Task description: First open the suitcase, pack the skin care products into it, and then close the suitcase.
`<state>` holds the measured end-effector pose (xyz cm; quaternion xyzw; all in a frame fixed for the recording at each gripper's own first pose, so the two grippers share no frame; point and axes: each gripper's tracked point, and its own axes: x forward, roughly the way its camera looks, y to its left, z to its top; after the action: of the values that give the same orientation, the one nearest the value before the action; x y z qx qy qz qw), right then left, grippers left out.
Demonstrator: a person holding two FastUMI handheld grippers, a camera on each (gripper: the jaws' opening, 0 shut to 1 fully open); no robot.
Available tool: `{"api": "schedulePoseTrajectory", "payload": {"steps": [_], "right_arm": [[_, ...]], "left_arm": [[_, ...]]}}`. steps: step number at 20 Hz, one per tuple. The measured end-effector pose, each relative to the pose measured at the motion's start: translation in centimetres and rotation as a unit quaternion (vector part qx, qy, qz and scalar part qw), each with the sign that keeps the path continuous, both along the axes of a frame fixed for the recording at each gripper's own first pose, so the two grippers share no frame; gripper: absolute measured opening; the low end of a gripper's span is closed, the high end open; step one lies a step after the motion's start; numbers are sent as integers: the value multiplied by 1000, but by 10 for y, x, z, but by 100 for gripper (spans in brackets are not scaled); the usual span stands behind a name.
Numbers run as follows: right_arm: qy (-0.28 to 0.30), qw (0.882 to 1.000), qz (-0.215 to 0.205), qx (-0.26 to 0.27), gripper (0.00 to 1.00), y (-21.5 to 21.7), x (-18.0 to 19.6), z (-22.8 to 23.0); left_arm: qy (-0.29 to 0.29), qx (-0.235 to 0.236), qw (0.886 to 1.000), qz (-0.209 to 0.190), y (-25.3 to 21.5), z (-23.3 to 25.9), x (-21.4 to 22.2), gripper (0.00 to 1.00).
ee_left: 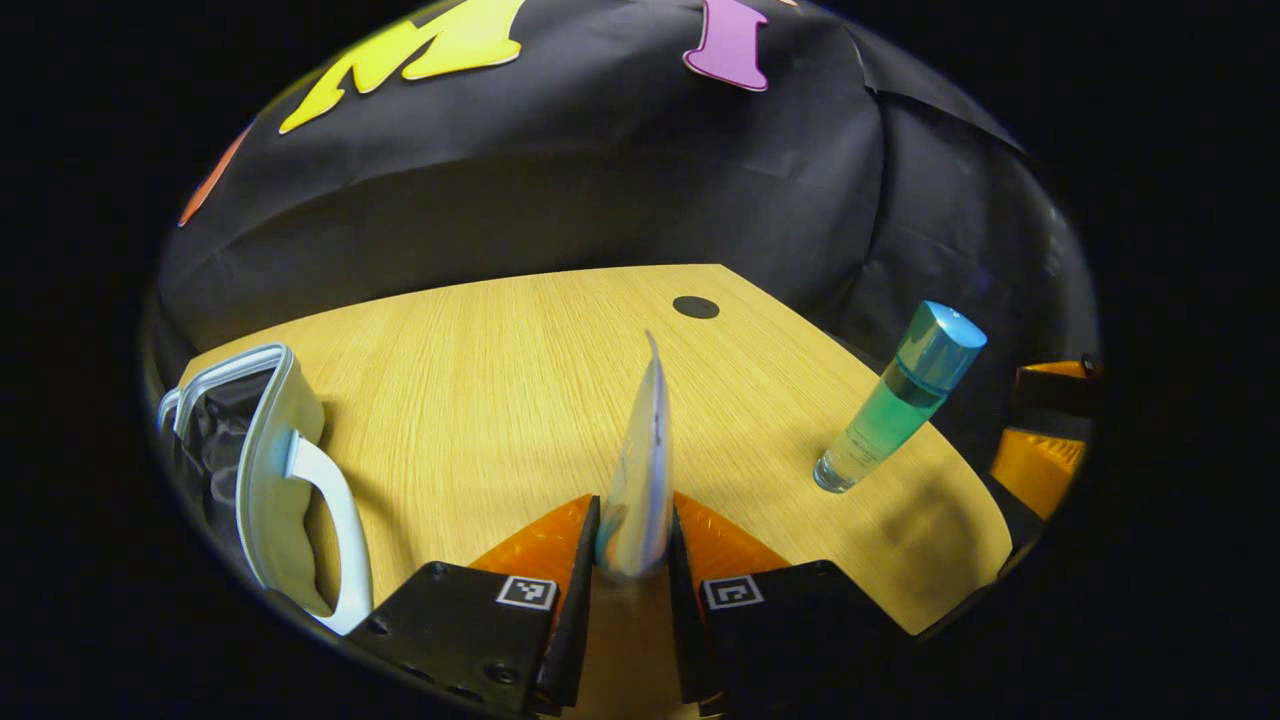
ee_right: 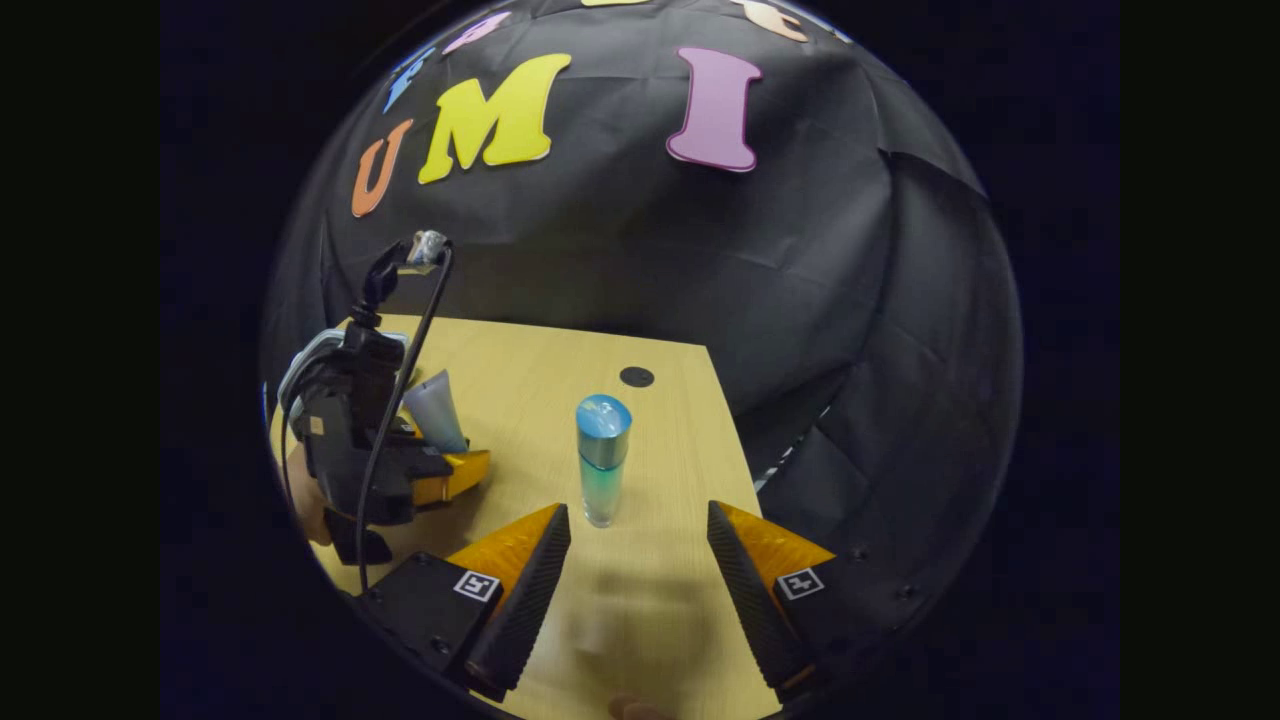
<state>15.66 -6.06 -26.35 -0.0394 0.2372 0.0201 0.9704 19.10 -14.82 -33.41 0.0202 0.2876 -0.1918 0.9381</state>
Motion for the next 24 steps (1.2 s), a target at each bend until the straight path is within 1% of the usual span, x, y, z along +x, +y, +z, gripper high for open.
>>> {"api": "schedulePoseTrajectory", "payload": {"steps": [2,3,6,10,11,13,15,16,17,18,19,21,22,23,24], "right_arm": [[3,1000,7,-1,81,4,7,-3],[3,1000,12,-2,83,7,10,-5],[5,1000,18,-6,81,11,26,-13],[6,1000,12,14,82,22,52,-25],[6,1000,12,20,81,26,58,-27],[3,1000,4,21,76,27,66,-30],[2,1000,4,25,67,31,70,-34],[0,1000,3,18,65,31,72,-34],[1,1000,9,14,58,33,72,-37],[2,1000,10,7,54,33,73,-40],[0,1000,11,10,42,34,72,-38],[3,1000,2,12,38,35,70,-36],[7,1000,-2,14,37,36,66,-35],[8,1000,-4,16,34,38,58,-33],[7,1000,-7,18,33,41,48,-25]], "left_arm": [[1,-11,1000,-4,-5,11,-8,38],[3,-16,1000,-2,-6,15,-15,38],[15,-26,1000,8,-4,29,-40,37],[25,-31,999,32,21,49,-78,38],[28,-29,998,46,33,54,-87,37],[29,-33,996,73,57,65,-103,37],[34,-40,994,96,81,71,-116,37],[38,-43,993,105,91,74,-122,37],[38,-44,992,116,103,79,-129,37],[37,-44,990,125,118,82,-134,37],[35,-42,989,136,132,86,-135,37],[35,-38,986,156,157,92,-137,37],[32,-33,985,164,172,97,-135,37],[32,-25,985,169,186,99,-132,37],[33,-9,984,175,209,99,-129,37]]}}
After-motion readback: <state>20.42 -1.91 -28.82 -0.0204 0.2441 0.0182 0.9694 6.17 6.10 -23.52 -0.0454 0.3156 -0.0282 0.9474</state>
